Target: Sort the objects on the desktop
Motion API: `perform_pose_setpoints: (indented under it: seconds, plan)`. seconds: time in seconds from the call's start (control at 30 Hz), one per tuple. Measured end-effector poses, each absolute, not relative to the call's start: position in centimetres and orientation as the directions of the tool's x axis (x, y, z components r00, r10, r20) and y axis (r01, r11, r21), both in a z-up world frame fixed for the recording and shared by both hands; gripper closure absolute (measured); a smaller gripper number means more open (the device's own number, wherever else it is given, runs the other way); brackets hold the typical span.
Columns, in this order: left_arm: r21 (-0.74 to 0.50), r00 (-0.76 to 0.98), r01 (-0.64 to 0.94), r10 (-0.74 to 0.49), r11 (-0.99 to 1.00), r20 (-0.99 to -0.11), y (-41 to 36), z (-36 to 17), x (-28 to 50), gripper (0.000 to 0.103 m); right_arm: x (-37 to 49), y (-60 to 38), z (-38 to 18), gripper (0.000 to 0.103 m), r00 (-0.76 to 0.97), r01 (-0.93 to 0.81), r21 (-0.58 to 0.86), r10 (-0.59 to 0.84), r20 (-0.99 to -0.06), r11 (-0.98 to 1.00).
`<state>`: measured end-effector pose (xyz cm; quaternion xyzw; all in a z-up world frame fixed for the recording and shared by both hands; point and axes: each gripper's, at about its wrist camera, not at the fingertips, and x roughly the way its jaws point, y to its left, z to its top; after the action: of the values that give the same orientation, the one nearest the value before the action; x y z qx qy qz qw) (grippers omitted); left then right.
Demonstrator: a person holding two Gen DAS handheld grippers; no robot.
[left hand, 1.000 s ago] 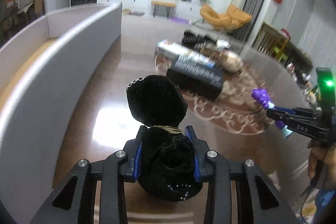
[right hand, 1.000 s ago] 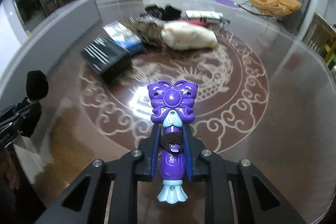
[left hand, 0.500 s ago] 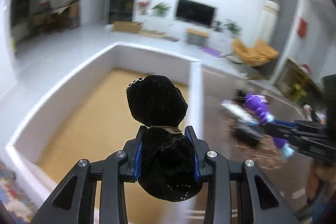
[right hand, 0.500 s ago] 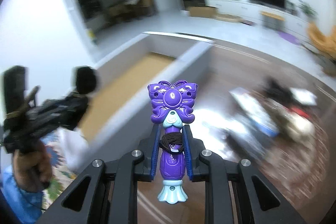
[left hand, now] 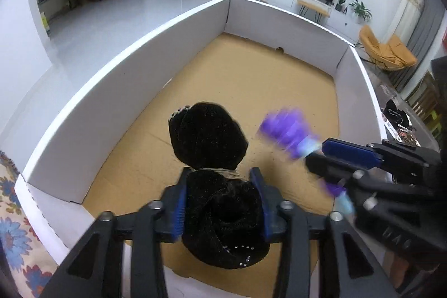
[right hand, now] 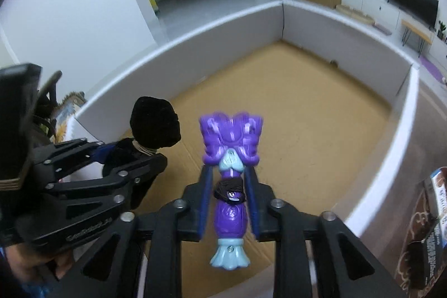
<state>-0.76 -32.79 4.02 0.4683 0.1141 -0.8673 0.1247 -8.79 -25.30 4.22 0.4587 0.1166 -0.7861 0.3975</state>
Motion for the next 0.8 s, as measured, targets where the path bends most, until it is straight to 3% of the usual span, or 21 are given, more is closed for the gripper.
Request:
perform_pose_setpoints:
  seconds: [0.03,0.07,0.1,0.13,0.33,0.4,0.5,0.63,0.8]
  plan:
    - [-0.060,-0.532,0.334,-0.135,-0.941,-0.836,-32.7,4.2,-0.7,0.043,-8.8,-25.2,4.2,0.058,-0.259,0.731,0.190,-0.525,-0.811,-0.655]
    - [-0.035,-0.531,0.346,-0.164,-0.938,-0.832,-32.4,4.4,-0.6,0.033,-8.6,-24.7,4.4,0.054,-0.268,0.731,0.191,-0.532,-0.803,-0.655]
    - [-0.002,-0.531,0.362,-0.204,-0.932,-0.823,-32.1,4.7,-0.4,0.024,-8.8,-23.8,4.8,0.043,-0.295,0.723,0.182,-0.536,-0.791,-0.666]
    - [0.006,-0.541,0.368,-0.220,-0.930,-0.811,-31.4,5.1,0.2,0.022,-8.7,-23.2,5.1,0.034,-0.309,0.721,0.184,-0.547,-0.778,-0.668]
    - [-0.060,-0.661,0.285,-0.151,-0.957,-0.735,-26.3,8.0,2.5,0.021,-6.6,-14.2,9.7,0.006,-0.480,0.677,0.157,-0.593,-0.646,-0.719]
    - [-0.092,-0.697,0.204,-0.079,-0.975,-0.712,-22.8,9.0,3.4,0.018,-6.2,-10.6,10.0,0.003,-0.548,0.640,0.118,-0.559,-0.623,-0.759]
    - [-0.140,-0.729,0.046,0.062,-0.989,-0.681,-16.3,9.3,3.2,0.001,-5.2,-3.4,8.6,0.003,-0.642,0.551,0.047,-0.458,-0.615,-0.833]
    - [-0.165,-0.686,-0.115,0.198,-0.980,-0.700,-7.2,5.3,2.0,0.000,-3.7,6.5,4.8,0.003,-0.703,0.398,-0.033,-0.282,-0.653,-0.917]
    - [-0.082,-0.569,-0.166,0.163,-0.983,-0.806,-0.4,-2.6,-1.3,0.000,-2.7,16.1,-0.8,0.003,-0.664,0.248,-0.112,-0.085,-0.743,-0.962]
